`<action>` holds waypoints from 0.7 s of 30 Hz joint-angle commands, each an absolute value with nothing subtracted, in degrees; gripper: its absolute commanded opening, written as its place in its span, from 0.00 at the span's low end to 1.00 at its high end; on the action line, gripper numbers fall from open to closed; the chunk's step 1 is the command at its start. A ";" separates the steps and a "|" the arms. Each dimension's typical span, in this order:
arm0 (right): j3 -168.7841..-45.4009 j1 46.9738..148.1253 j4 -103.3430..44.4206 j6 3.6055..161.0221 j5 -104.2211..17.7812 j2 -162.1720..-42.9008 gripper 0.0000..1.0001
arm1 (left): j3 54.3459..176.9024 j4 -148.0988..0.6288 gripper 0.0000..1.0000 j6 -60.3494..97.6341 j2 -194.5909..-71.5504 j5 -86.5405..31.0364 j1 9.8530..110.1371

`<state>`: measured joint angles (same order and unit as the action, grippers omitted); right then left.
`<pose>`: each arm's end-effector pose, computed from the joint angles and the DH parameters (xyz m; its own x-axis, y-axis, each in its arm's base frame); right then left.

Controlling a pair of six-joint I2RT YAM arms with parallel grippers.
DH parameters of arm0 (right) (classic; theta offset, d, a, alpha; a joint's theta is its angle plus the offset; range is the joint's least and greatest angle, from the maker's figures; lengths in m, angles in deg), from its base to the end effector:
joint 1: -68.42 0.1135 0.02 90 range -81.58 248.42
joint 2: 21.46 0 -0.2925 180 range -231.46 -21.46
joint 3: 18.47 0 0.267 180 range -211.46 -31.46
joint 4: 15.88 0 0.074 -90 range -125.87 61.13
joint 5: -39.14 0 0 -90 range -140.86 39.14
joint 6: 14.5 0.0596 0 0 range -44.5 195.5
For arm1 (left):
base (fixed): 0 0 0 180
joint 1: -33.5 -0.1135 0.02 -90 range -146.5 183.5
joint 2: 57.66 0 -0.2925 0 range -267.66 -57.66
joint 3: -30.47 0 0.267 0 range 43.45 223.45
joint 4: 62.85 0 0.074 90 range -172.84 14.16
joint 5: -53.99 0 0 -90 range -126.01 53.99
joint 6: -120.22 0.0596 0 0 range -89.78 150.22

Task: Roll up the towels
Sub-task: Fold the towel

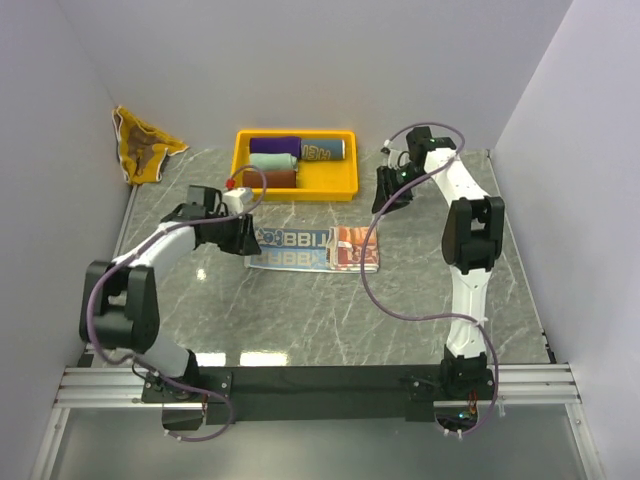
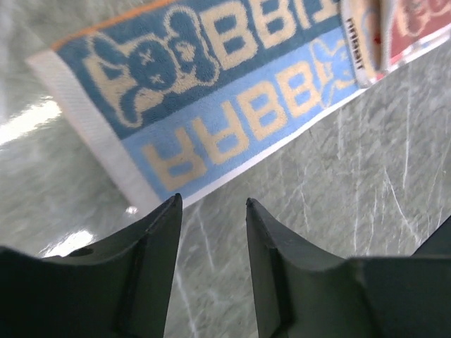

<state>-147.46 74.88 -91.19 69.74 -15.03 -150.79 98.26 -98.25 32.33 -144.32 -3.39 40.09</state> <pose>0.4956 0.0912 0.2197 -0.9342 -0.1877 -0.3035 -0.3308 0.7744 0.5394 0.3223 -0.0696 0.2183 -0.7908 0.1226 -0.5997 0.4388 0.7966 -0.4158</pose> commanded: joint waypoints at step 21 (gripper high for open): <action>-108.48 82.29 -81.25 66.18 -7.10 -138.98 0.22 | 109.45 -97.37 0.43 34.35 -165.14 -10.79 44.75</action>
